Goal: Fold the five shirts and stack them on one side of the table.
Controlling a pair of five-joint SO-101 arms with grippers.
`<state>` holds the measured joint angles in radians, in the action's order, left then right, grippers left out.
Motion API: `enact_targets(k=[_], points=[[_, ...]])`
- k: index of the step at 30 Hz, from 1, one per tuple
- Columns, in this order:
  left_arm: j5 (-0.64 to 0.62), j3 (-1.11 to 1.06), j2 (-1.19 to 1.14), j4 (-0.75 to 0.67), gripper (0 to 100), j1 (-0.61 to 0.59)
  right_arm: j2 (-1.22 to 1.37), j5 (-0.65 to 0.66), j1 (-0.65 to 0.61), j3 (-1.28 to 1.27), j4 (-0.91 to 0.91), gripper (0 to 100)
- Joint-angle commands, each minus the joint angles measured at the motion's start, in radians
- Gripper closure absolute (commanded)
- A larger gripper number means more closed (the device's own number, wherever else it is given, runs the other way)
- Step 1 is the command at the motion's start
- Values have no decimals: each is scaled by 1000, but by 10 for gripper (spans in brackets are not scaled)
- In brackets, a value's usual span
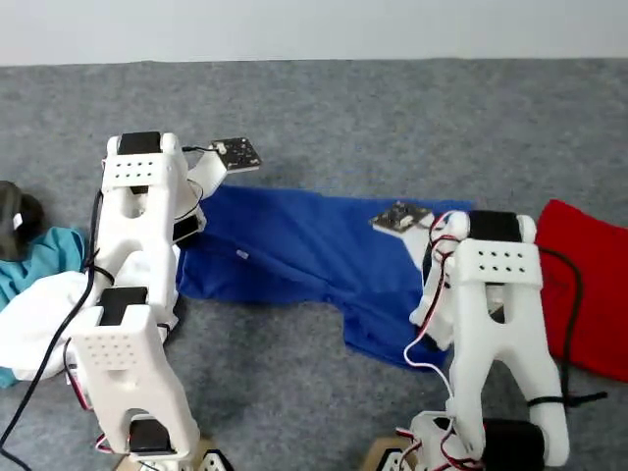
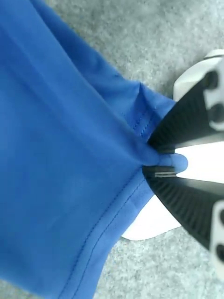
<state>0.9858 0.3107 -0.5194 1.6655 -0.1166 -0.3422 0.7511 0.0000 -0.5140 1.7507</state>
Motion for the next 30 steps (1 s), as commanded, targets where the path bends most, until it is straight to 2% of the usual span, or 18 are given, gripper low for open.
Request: enact_targets(k=[1, 7, 11, 15, 25, 27, 30], points=[[9, 31, 60, 31, 992, -5, -36, 12, 2, -41, -15, 988], [61, 31, 64, 87, 983, -8, -44, 9, 2, -97, -77, 978], [60, 31, 77, 87, 903, -23, -45, -20, 16, -69, -76, 875], [58, 31, 104, 87, 870, -34, -41, -60, 48, -8, -77, 779], [58, 38, 232, 72, 852, -34, -27, -64, 54, 213, -114, 778], [17, 38, 255, 28, 875, -32, 2, -83, 54, 238, -191, 779], [-118, 31, 261, -72, 935, -29, 74, -163, 53, 252, -323, 779]])
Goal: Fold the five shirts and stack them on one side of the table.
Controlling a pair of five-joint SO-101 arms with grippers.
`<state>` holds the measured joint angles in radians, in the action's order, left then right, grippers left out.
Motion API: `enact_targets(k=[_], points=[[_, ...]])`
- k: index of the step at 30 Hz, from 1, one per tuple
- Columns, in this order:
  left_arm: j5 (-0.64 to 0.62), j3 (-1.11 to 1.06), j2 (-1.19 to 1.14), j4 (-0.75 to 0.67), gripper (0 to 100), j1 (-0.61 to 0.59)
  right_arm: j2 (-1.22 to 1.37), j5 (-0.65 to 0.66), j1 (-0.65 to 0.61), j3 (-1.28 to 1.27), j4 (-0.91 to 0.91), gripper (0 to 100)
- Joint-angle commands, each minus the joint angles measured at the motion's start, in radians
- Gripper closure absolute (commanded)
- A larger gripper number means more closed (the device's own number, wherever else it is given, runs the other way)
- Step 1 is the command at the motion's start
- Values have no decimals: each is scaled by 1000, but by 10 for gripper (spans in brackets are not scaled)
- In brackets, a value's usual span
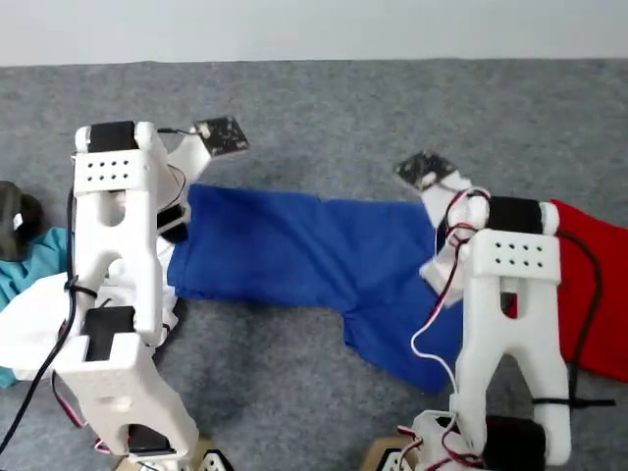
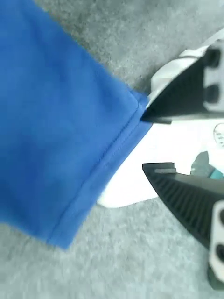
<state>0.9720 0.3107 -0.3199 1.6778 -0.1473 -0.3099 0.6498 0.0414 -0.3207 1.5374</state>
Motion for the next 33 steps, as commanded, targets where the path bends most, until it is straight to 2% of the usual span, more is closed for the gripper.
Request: enact_targets(k=[1, 4, 8, 11, 18, 24, 33], points=[[-150, 28, 61, -114, 955, 5, 73, -87, 12, 63, -156, 783], [-302, -4, 37, -206, 995, 35, 176, -166, 10, 72, -295, 857], [-466, -31, -58, -321, 994, 66, 337, -236, 8, 129, -443, 975], [-543, -30, -150, -373, 994, 80, 469, -253, 8, 212, -499, 989], [-559, -22, -338, -420, 993, 95, 808, -255, 18, 489, -504, 989], [-557, 96, -407, -365, 993, 52, 1047, -253, 35, 784, -401, 989], [-557, 328, -474, -149, 993, 28, 1173, -253, 8, 1146, -176, 989]])
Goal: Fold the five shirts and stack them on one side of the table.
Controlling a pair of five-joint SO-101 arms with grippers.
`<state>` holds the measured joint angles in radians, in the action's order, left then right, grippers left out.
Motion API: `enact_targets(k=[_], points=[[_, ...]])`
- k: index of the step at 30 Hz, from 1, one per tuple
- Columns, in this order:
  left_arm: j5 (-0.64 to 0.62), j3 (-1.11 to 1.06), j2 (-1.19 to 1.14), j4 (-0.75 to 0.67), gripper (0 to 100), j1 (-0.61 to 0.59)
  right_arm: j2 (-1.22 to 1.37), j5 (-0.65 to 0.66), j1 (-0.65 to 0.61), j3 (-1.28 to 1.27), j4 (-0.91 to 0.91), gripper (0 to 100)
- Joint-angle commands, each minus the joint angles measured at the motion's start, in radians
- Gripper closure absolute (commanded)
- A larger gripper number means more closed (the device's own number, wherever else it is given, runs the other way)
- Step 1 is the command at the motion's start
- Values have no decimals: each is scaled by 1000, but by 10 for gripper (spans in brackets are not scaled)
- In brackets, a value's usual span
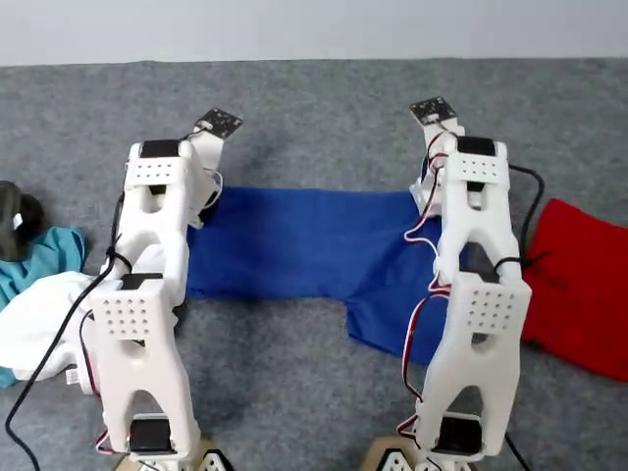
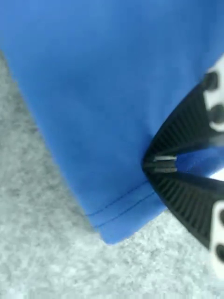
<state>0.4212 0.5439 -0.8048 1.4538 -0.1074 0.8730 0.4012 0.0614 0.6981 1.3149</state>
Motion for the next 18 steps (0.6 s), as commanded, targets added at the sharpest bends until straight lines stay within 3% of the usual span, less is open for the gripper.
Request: enact_targets(k=[1, 8, 11, 14, 18], points=[[-8, 130, 11, 103, 993, -9, -13, -5, -15, 153, 71, 989], [-9, 417, 11, 292, 993, -5, -47, -5, -61, 336, 283, 989], [-11, 484, 12, 302, 993, -6, -54, -5, -71, 407, 375, 989], [-11, 496, 21, 302, 993, -2, -62, -6, -79, 483, 476, 989], [-12, 409, 118, 302, 993, 58, -143, -9, -50, 494, 484, 989]])
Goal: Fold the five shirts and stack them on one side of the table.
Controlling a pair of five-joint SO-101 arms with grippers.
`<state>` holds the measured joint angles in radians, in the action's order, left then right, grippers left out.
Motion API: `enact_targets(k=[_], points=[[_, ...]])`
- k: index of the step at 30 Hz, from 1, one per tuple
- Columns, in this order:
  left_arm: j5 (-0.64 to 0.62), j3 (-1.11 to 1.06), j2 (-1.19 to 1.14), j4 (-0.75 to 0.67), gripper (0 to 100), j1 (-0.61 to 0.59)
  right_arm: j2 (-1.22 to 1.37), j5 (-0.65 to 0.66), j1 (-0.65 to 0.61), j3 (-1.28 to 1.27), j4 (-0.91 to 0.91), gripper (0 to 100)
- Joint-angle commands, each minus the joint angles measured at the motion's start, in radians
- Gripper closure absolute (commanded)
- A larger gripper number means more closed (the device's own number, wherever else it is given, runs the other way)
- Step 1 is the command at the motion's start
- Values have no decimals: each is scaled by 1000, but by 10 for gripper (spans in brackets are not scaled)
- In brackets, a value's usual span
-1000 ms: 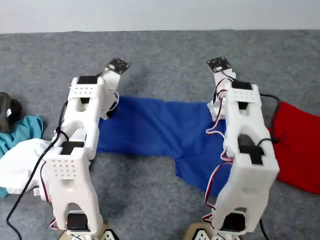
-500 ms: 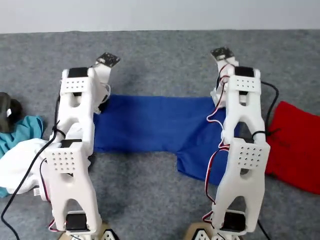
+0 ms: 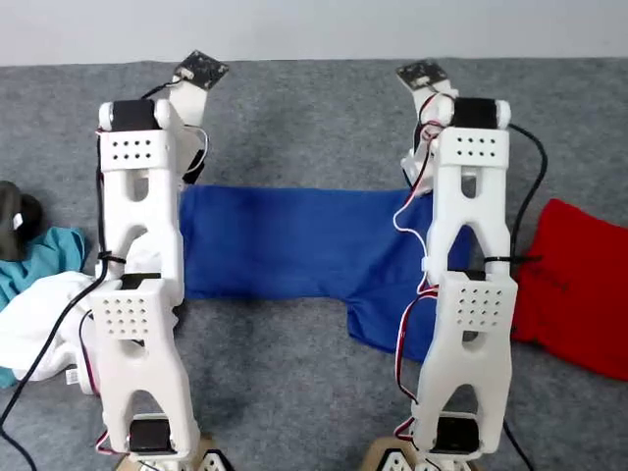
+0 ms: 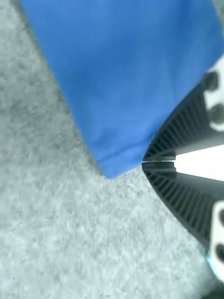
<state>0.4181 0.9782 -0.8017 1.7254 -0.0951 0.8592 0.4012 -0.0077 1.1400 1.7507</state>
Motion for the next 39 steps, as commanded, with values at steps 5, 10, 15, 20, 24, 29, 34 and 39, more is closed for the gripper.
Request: enact_targets(k=[5, 10, 15, 20, 24, 29, 34, 39], points=[[-31, -214, 282, 28, 993, 170, -340, -9, 68, -37, 48, 989], [-87, -348, 350, 28, 993, 319, -625, -11, 128, -176, 47, 989], [-86, -366, 351, 26, 992, 476, -889, -11, 213, -275, 45, 989], [-84, -372, 344, 11, 992, 626, -1086, -11, 360, -350, 45, 989], [-84, -369, 310, 11, 992, 738, -1201, -11, 470, -393, 45, 989], [-26, -367, 235, 12, 991, 867, -1314, -11, 553, -509, 45, 989], [68, -372, 158, 20, 987, 964, -1420, -8, 564, -649, 45, 989], [89, -366, 107, 20, 882, 987, -1503, -5, 562, -735, 44, 989]])
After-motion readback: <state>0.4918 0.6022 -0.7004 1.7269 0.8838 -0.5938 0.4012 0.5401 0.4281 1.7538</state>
